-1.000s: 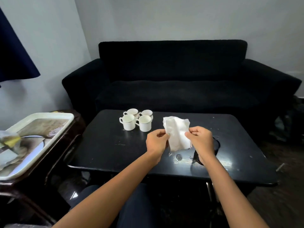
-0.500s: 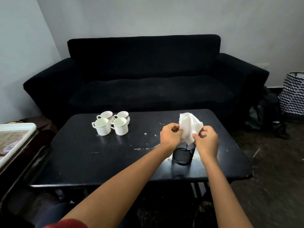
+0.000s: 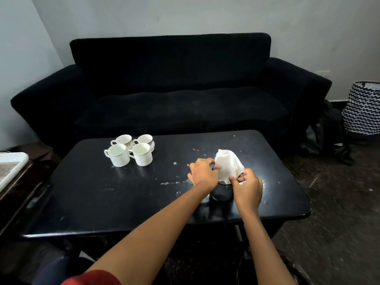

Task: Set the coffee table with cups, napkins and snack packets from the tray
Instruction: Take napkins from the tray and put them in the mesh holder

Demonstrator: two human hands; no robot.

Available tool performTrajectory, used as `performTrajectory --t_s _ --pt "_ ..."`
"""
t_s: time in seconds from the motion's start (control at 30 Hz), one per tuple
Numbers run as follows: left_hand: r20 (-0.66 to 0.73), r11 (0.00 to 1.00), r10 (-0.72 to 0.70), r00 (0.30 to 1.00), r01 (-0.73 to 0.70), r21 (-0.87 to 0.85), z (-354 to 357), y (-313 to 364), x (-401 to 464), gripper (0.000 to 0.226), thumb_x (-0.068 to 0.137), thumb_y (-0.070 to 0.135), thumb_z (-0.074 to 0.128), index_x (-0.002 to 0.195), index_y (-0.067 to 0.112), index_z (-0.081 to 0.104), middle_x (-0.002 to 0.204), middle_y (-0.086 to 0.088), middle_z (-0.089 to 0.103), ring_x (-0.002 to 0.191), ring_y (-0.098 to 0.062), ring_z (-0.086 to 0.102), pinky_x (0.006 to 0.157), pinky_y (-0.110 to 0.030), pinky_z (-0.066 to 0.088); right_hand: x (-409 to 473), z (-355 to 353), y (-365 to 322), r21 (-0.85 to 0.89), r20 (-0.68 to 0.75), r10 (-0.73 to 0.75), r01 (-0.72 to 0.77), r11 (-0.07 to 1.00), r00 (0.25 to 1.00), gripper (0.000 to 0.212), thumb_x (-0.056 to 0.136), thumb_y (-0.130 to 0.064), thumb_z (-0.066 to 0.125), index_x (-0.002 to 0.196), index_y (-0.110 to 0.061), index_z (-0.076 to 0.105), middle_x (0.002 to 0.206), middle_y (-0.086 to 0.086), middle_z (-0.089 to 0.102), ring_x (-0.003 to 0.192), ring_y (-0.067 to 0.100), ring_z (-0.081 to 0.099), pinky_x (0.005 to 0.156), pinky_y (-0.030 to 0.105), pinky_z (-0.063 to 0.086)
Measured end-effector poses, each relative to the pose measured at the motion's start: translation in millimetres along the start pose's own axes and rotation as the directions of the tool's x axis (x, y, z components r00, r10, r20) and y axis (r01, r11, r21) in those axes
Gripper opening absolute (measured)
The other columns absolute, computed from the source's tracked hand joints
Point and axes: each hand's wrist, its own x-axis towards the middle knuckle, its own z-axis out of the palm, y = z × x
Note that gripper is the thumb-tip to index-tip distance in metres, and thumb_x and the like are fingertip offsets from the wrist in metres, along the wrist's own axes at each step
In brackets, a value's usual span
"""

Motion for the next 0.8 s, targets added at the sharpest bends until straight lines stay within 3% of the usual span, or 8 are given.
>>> performTrajectory --t_s 0.1,0.23,0.4,0.5,0.63,0.7,0.8 --pt "0.017 0.999 0.020 1.000 -0.020 -0.042 0.5 -2.1 -1.5 0.034 0.087 0.022 0.062 0.120 0.031 0.059 0.132 0.003 0.051 0.125 -0.021 0.040 0.101 -0.041 0.032 -1.6 0.6 0.5 -0.049 0.023 -0.013 0.014 0.999 1.000 0.022 0.076 -0.018 0.074 0.088 -0.010 0.057 0.090 0.008 0.057 0.097 0.033 0.049 0.070 0.032 0.031" --pt "0.032 0.992 0.063 0.998 -0.058 -0.116 1.4 -7.6 -8.9 0.044 0.086 0.017 0.061 0.127 0.031 0.051 0.131 0.003 0.049 0.123 -0.018 0.044 0.104 -0.043 0.037 -1.5 0.4 -3.8 -0.018 -0.029 -0.019 0.019 1.000 0.999 0.049 0.072 -0.017 0.075 0.116 -0.013 0.053 0.115 0.013 0.053 0.111 0.032 0.047 0.087 0.039 0.036" --pt "-0.042 0.986 0.062 0.997 -0.068 -0.153 3.0 -14.0 -16.4 0.035 0.087 0.013 0.057 0.120 0.022 0.051 0.126 -0.002 0.048 0.114 -0.021 0.046 0.099 -0.038 0.040 -1.0 2.5 -5.3 -0.079 0.037 -0.149 0.151 0.985 0.988 0.031 0.082 -0.010 0.059 0.111 -0.019 0.063 0.121 0.003 0.057 0.111 0.029 0.045 0.085 0.034 0.029" --pt "-0.012 0.992 0.043 0.999 -0.044 -0.115 5.2 -17.7 -19.1 0.026 0.091 0.015 0.052 0.115 0.025 0.057 0.126 -0.001 0.052 0.116 -0.021 0.046 0.099 -0.037 0.041 -1.3 5.0 -3.9 -0.179 0.081 -0.118 0.131 0.975 0.990 0.028 0.089 -0.013 0.052 0.113 -0.018 0.065 0.123 0.000 0.060 0.113 0.027 0.042 0.088 0.035 0.026" --pt "0.043 0.994 0.066 0.997 -0.062 -0.088 5.4 -18.5 -20.5 0.035 0.094 0.011 0.042 0.122 0.025 0.057 0.132 -0.001 0.051 0.119 -0.022 0.047 0.101 -0.040 0.041 -0.9 5.7 -1.4 -0.254 0.135 -0.058 0.091 0.963 0.989 0.031 0.093 -0.014 0.046 0.119 -0.020 0.062 0.126 0.000 0.057 0.116 0.026 0.039 0.091 0.037 0.027" --pt "0.050 0.991 0.066 0.997 -0.059 -0.118 4.5 -18.6 -21.9 0.038 0.093 0.009 0.039 0.124 0.025 0.055 0.132 0.000 0.051 0.118 -0.021 0.048 0.102 -0.039 0.040 -1.2 6.0 -0.7 -0.213 0.114 -0.062 0.085 0.973 0.992 0.032 0.093 -0.013 0.046 0.120 -0.019 0.062 0.127 0.003 0.056 0.118 0.028 0.039 0.094 0.039 0.028" --pt "0.037 0.977 0.045 0.998 -0.036 -0.211 3.5 -21.5 -27.2 0.039 0.093 0.011 0.040 0.130 0.023 0.047 0.133 0.003 0.051 0.119 -0.019 0.049 0.103 -0.037 0.039 -1.9 6.0 -2.7 -0.020 -0.018 -0.042 0.041 0.999 0.999 0.034 0.090 -0.004 0.046 0.120 -0.013 0.061 0.127 0.012 0.052 0.119 0.032 0.042 0.095 0.041 0.031"
